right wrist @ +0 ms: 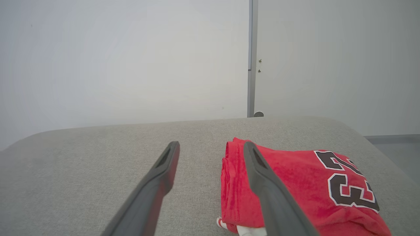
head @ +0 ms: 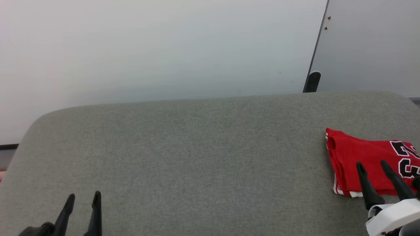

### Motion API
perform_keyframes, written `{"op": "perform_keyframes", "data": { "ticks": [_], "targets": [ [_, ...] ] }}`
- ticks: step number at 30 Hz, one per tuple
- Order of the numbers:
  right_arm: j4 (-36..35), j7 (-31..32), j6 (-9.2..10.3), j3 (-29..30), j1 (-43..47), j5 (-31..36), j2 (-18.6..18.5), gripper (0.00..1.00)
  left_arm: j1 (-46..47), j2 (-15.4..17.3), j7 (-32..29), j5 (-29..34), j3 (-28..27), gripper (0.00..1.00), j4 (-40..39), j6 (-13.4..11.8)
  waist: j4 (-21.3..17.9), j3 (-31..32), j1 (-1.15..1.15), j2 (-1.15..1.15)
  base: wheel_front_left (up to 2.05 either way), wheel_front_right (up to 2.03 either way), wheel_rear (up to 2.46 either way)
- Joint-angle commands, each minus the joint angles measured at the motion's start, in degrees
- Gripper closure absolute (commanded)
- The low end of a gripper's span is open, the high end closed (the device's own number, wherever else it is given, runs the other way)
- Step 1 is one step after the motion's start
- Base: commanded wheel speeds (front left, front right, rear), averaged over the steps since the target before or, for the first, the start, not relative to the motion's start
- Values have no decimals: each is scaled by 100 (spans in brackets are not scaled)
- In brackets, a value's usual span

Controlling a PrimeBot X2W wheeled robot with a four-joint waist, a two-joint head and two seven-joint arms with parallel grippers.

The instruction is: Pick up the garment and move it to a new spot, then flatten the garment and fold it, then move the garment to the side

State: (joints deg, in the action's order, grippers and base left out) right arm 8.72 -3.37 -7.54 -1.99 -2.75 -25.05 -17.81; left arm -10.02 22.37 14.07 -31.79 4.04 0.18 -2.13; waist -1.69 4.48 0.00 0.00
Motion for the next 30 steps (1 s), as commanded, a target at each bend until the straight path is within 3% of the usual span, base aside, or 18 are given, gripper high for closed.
{"op": "perform_keyframes", "data": {
  "ticks": [1,30],
  "targets": [
    [-61,30,9,51,70,30,29,0,-60,26,2,-39,-5,0,-27,-42,-5,-2,0,0,0,0,0],
    [-321,179,9,227,212,108,240,0,55,67,-87,-178,99,0,-76,-1,-62,-51,0,0,0,0,0]
  ]
}}
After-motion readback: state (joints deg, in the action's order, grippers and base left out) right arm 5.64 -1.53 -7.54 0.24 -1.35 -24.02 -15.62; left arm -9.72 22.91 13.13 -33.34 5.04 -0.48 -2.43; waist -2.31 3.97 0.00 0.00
